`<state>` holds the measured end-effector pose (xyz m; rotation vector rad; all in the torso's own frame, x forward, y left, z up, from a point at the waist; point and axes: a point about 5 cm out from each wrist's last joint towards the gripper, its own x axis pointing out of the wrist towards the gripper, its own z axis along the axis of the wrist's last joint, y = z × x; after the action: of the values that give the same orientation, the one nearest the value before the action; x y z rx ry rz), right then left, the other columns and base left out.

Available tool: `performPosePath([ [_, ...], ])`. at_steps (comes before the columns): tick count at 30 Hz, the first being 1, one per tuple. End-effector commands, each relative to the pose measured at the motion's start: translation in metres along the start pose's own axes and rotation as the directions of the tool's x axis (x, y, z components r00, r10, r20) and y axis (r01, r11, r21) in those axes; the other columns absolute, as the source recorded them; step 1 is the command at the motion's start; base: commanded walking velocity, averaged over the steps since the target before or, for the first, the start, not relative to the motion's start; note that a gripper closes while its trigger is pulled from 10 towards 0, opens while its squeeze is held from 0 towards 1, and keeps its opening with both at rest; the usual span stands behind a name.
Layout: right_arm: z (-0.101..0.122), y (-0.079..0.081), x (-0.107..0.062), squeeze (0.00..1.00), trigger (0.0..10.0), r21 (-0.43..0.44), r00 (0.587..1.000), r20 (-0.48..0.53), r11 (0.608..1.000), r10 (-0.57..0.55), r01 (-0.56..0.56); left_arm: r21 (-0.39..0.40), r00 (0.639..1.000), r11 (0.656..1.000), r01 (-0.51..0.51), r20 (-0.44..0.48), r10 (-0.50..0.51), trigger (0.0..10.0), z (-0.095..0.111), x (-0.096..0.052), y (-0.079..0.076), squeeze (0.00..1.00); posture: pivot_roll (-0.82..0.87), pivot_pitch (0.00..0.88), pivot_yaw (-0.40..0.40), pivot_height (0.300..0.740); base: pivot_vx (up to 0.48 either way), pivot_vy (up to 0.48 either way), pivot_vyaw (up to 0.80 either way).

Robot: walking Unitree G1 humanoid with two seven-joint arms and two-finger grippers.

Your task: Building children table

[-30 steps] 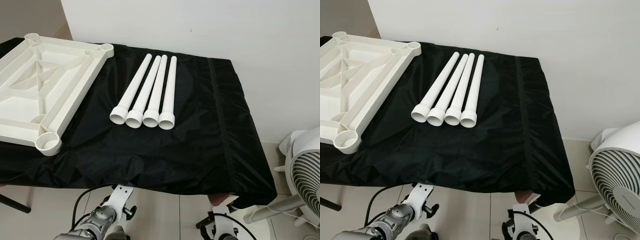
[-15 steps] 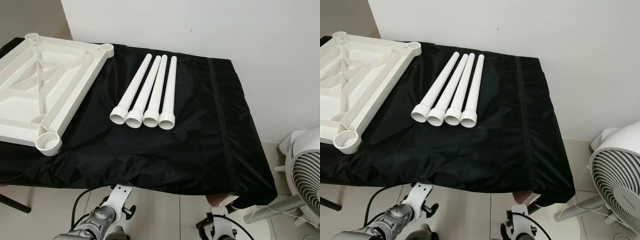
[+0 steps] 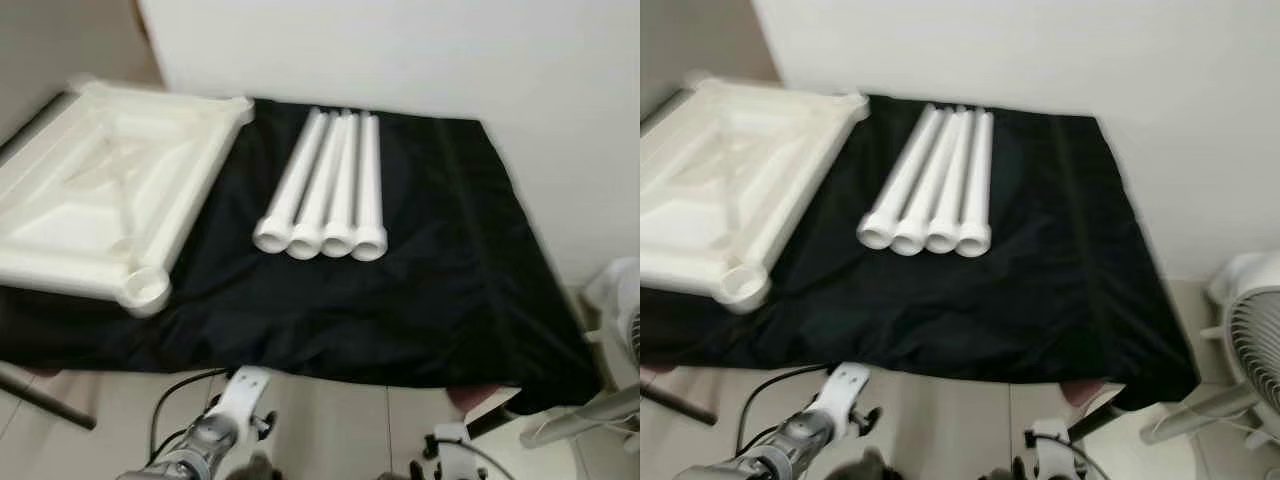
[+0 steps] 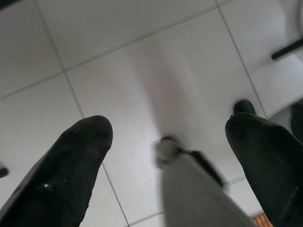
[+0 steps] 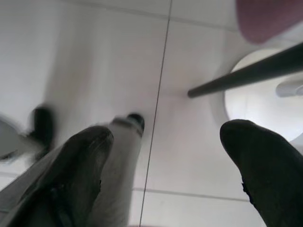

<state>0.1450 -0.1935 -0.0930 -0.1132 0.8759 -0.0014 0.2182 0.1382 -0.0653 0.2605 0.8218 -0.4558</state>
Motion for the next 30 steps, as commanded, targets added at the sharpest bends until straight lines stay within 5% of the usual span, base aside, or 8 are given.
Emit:
performPosePath([
  [1,-0.0031,0.0050,-0.0004,0.00,10.0,-0.003,1.000,-0.017,1.000,0.015,-0.015,0.007,0.999,0.999,-0.040,-0.013,0.040,10.0,-0.0030,-0.0024,0.0091,0.00,0.05,0.000,-0.048,0.740,0.000,0.412,0.00],
  [8,-0.0038,0.0037,-0.0007,0.00,10.0,-0.012,1.000,-0.021,1.000,0.016,-0.016,0.014,0.999,0.999,-0.041,-0.015,0.041,10.0,-0.0037,-0.0027,0.0092,0.00,0.06,0.000,-0.051,0.740,0.000,0.361,0.00],
  [30,-0.0085,0.0052,-0.0023,0.00,10.0,-0.018,0.999,-0.035,1.000,0.015,-0.016,0.149,1.000,0.989,0.020,-0.006,-0.019,10.0,-0.0051,-0.0039,0.0056,0.00,0.07,0.000,-0.044,0.740,0.000,-0.013,0.00],
])
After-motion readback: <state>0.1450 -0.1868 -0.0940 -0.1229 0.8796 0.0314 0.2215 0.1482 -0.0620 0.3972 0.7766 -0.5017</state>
